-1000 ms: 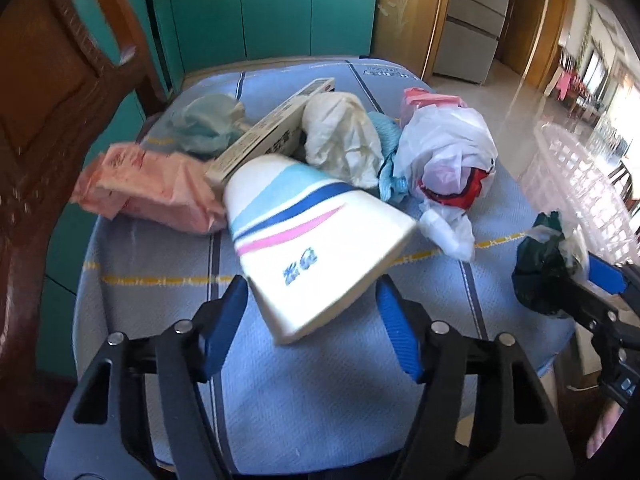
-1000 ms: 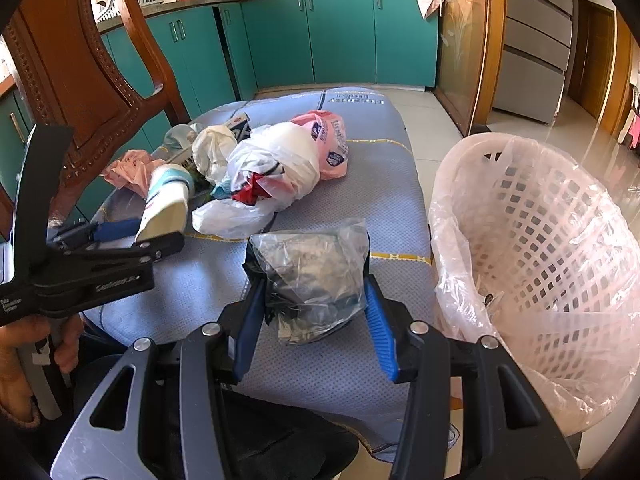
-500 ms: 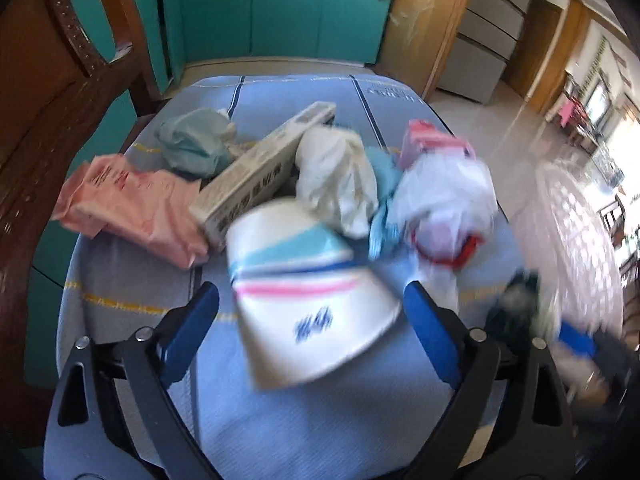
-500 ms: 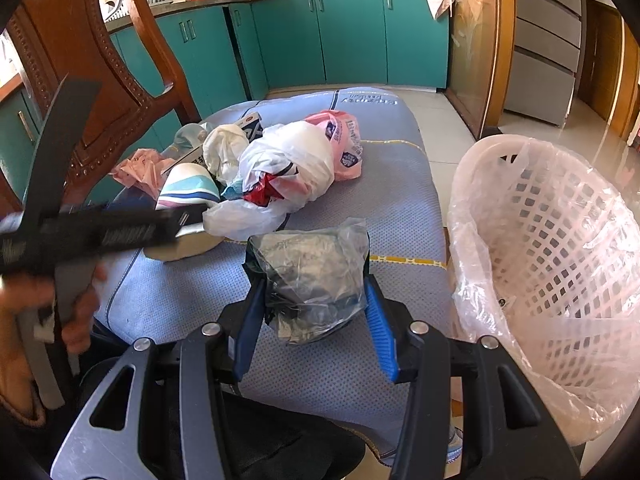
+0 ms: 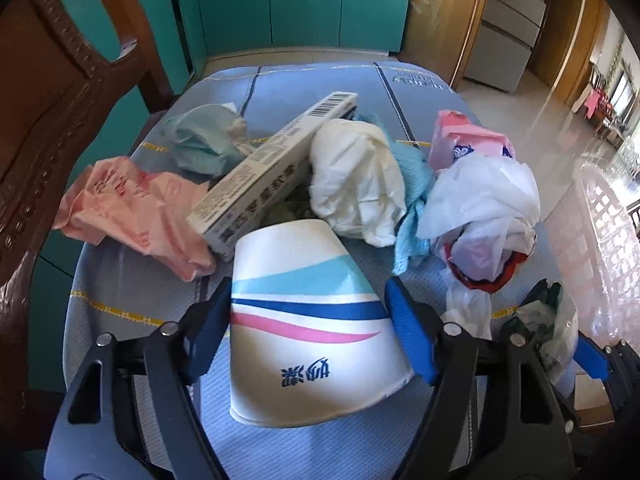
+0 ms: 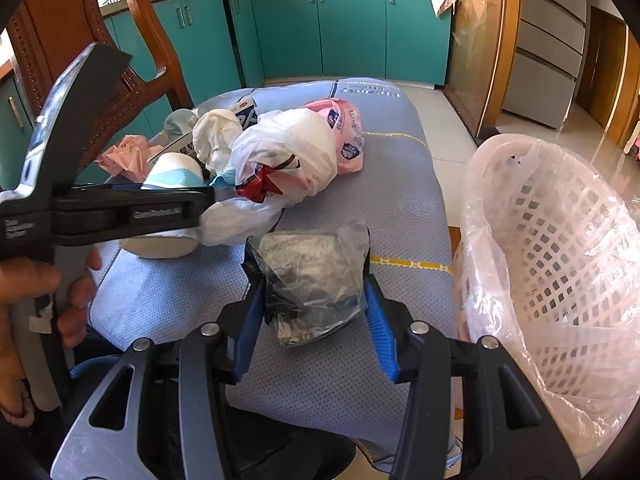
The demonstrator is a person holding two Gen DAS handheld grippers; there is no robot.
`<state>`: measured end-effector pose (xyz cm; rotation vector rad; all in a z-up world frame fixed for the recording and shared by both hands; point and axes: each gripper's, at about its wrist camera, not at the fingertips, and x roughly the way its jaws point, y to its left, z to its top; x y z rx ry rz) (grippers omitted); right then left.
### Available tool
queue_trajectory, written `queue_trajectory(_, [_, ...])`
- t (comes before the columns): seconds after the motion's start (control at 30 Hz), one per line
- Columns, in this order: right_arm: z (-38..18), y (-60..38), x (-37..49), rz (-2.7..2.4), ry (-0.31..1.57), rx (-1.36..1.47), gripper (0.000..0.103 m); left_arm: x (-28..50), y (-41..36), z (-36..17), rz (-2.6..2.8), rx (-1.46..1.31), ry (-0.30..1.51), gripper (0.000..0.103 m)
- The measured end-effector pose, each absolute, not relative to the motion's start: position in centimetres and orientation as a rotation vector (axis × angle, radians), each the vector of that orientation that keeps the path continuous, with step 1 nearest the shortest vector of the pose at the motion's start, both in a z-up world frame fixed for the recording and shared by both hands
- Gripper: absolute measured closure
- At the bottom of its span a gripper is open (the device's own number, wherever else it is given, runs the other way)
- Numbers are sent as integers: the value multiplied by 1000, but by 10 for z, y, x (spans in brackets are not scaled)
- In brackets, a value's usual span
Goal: Collect trash
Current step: 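Grasp the white paper cup with the left gripper and lift it, then carry the green bag and paper cup over the basket and release both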
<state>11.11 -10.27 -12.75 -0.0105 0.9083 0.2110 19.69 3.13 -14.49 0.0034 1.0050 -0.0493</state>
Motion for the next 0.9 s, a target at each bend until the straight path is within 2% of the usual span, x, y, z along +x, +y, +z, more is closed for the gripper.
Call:
queue_trajectory(0.27, [-127, -91, 110, 192, 902, -37, 54, 159, 56, -123, -83, -33, 894, 29])
queue_trajectory(0.73, [-81, -105, 87, 155, 793, -22, 55, 102, 64, -64, -75, -47, 695, 29])
queue_trajectory(0.9, [-66, -111, 79, 146, 747, -12, 55, 94, 57, -59, -84, -22, 683, 29])
